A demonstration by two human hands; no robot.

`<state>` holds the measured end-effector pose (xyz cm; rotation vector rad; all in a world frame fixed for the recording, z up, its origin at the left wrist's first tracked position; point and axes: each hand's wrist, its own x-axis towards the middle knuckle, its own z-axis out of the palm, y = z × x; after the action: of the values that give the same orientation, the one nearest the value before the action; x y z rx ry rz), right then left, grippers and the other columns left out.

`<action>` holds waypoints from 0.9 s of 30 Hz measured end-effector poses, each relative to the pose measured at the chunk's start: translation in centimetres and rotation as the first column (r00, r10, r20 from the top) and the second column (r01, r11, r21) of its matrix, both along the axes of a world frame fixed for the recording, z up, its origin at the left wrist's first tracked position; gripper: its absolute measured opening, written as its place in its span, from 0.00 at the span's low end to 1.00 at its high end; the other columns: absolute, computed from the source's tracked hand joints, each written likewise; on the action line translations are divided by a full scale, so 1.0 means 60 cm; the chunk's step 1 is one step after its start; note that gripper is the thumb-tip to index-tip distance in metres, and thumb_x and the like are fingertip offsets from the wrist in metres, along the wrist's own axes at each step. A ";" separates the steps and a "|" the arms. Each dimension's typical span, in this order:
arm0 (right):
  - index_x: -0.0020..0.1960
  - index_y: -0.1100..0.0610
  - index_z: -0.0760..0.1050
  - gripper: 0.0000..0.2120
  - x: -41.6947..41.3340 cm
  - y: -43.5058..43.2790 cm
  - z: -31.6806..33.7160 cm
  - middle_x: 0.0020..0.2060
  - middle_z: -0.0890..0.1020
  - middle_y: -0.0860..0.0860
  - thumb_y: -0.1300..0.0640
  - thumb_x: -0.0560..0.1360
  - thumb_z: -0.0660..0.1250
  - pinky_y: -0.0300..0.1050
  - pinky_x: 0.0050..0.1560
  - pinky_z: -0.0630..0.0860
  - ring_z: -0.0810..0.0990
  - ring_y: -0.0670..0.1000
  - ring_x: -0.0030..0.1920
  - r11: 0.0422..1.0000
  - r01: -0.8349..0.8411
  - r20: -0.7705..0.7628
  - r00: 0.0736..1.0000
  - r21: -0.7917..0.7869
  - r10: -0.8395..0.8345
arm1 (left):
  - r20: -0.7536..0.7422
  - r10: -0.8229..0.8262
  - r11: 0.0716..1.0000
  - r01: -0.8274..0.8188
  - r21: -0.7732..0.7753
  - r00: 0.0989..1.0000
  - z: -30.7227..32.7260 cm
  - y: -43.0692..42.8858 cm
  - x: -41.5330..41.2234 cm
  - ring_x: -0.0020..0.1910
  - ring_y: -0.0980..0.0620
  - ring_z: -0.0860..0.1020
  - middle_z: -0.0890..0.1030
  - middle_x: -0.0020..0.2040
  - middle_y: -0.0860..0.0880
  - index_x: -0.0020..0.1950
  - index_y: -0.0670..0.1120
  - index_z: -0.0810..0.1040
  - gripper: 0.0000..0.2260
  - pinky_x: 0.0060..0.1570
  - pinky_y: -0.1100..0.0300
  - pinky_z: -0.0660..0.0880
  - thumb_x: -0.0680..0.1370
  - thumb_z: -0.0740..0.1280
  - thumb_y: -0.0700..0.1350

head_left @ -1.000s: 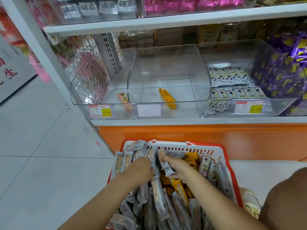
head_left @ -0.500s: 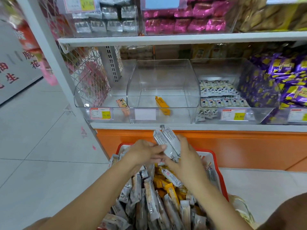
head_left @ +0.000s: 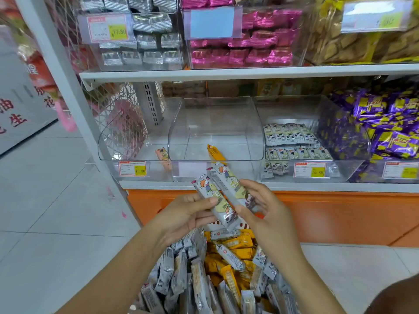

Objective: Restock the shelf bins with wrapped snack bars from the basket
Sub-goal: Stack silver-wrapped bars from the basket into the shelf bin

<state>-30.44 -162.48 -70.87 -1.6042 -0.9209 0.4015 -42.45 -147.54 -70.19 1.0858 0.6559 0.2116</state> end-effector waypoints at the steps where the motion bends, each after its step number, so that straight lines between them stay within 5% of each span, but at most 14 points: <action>1: 0.59 0.37 0.74 0.23 0.004 -0.001 0.002 0.48 0.76 0.23 0.62 0.73 0.72 0.23 0.46 0.70 0.75 0.28 0.50 1.000 0.003 -0.013 1.000 0.010 -0.003 | 0.016 -0.021 1.000 0.021 -0.006 1.000 0.002 0.004 -0.001 0.54 0.43 0.81 0.82 0.54 0.36 0.45 0.34 0.78 0.11 0.53 0.55 0.79 0.68 0.70 0.41; 5: 0.58 0.36 0.74 0.24 0.009 0.003 0.001 0.48 0.75 0.20 0.61 0.73 0.73 0.21 0.48 0.68 0.74 0.26 0.53 1.000 -0.018 -0.041 0.999 -0.003 0.018 | 0.053 -0.081 0.997 0.080 0.011 0.995 0.011 0.010 0.001 0.50 0.45 0.83 0.83 0.50 0.38 0.46 0.35 0.81 0.09 0.53 0.56 0.79 0.69 0.69 0.38; 8: 0.61 0.37 0.75 0.18 0.003 0.008 -0.001 0.51 0.78 0.25 0.56 0.76 0.68 0.25 0.50 0.71 0.77 0.32 0.51 0.999 -0.051 -0.022 0.998 -0.009 0.051 | 0.052 -0.074 0.997 0.073 0.021 0.996 0.009 0.010 0.007 0.54 0.42 0.81 0.81 0.55 0.36 0.54 0.32 0.78 0.18 0.55 0.54 0.78 0.68 0.71 0.41; 11: 0.59 0.39 0.76 0.12 -0.003 0.014 0.001 0.56 0.78 0.31 0.44 0.76 0.65 0.29 0.54 0.70 0.75 0.33 0.58 0.999 -0.045 0.000 0.999 0.015 0.045 | 0.079 -0.009 1.000 0.010 -0.014 0.997 0.006 0.010 0.019 0.48 0.46 0.83 0.83 0.50 0.39 0.48 0.38 0.82 0.10 0.49 0.56 0.81 0.69 0.69 0.40; 14: 0.58 0.39 0.70 0.23 -0.008 0.023 0.000 0.56 0.73 0.31 0.35 0.66 0.70 0.26 0.54 0.64 0.68 0.32 0.59 0.995 0.039 0.167 0.986 -0.092 -0.023 | 0.139 -0.010 1.000 0.010 0.002 0.990 0.013 -0.002 0.032 0.39 0.50 0.84 0.85 0.43 0.43 0.42 0.43 0.85 0.07 0.37 0.62 0.80 0.70 0.67 0.40; 17: 0.61 0.45 0.69 0.25 -0.003 0.032 -0.004 0.54 0.72 0.36 0.44 0.68 0.74 0.27 0.53 0.64 0.67 0.37 0.56 0.989 0.133 0.399 0.912 -0.066 -0.096 | 0.160 -0.007 1.000 0.003 0.022 0.987 0.017 -0.005 0.049 0.38 0.51 0.84 0.84 0.42 0.43 0.41 0.43 0.85 0.07 0.36 0.63 0.80 0.70 0.67 0.41; 21: 0.55 0.44 0.69 0.20 0.044 0.045 0.027 0.50 0.76 0.40 0.51 0.69 0.75 0.40 0.45 0.75 0.76 0.45 0.50 0.977 0.205 0.342 0.923 -0.051 -0.176 | 0.104 -0.026 0.964 -0.003 0.267 0.994 0.037 0.006 0.074 0.53 0.52 0.82 0.83 0.54 0.45 0.58 0.42 0.80 0.17 0.49 0.66 0.78 0.71 0.69 0.46; 22: 0.55 0.43 0.69 0.20 0.065 0.046 0.039 0.49 0.76 0.41 0.52 0.68 0.75 0.45 0.44 0.77 0.77 0.46 0.49 0.972 0.228 0.311 0.929 -0.055 -0.201 | 0.053 0.001 0.901 -0.024 0.434 0.999 0.040 0.011 0.079 0.55 0.56 0.81 0.83 0.55 0.49 0.60 0.46 0.80 0.17 0.49 0.71 0.76 0.72 0.70 0.48; 24: 0.54 0.45 0.68 0.20 0.114 0.047 0.069 0.48 0.77 0.43 0.55 0.68 0.75 0.47 0.41 0.78 0.78 0.48 0.47 0.949 0.314 0.280 0.913 -0.022 -0.296 | -0.056 0.154 0.609 -0.050 0.792 0.986 0.042 0.028 0.085 0.57 0.63 0.77 0.79 0.60 0.56 0.63 0.52 0.77 0.17 0.50 0.78 0.70 0.75 0.69 0.50; 26: 0.55 0.48 0.69 0.20 0.174 0.048 0.097 0.48 0.77 0.47 0.56 0.69 0.75 0.47 0.39 0.75 0.77 0.50 0.46 0.911 0.412 0.282 0.876 -0.015 -0.391 | -0.112 0.243 0.326 0.027 0.945 0.964 0.033 0.045 0.089 0.65 0.60 0.71 0.74 0.66 0.55 0.68 0.51 0.73 0.18 0.59 0.75 0.64 0.78 0.67 0.48; 27: 0.56 0.50 0.69 0.19 0.207 0.050 0.107 0.49 0.77 0.49 0.56 0.70 0.74 0.46 0.39 0.73 0.77 0.52 0.46 0.889 0.456 0.293 0.856 -0.038 -0.426 | -0.139 0.250 0.269 0.069 0.961 0.958 0.026 0.051 0.093 0.69 0.57 0.68 0.72 0.69 0.52 0.70 0.50 0.72 0.19 0.62 0.71 0.61 0.79 0.65 0.46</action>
<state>-18.03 -159.45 -64.44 -1.9427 -0.7090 -0.1046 -36.85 -144.48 -68.63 2.3479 0.8494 0.6452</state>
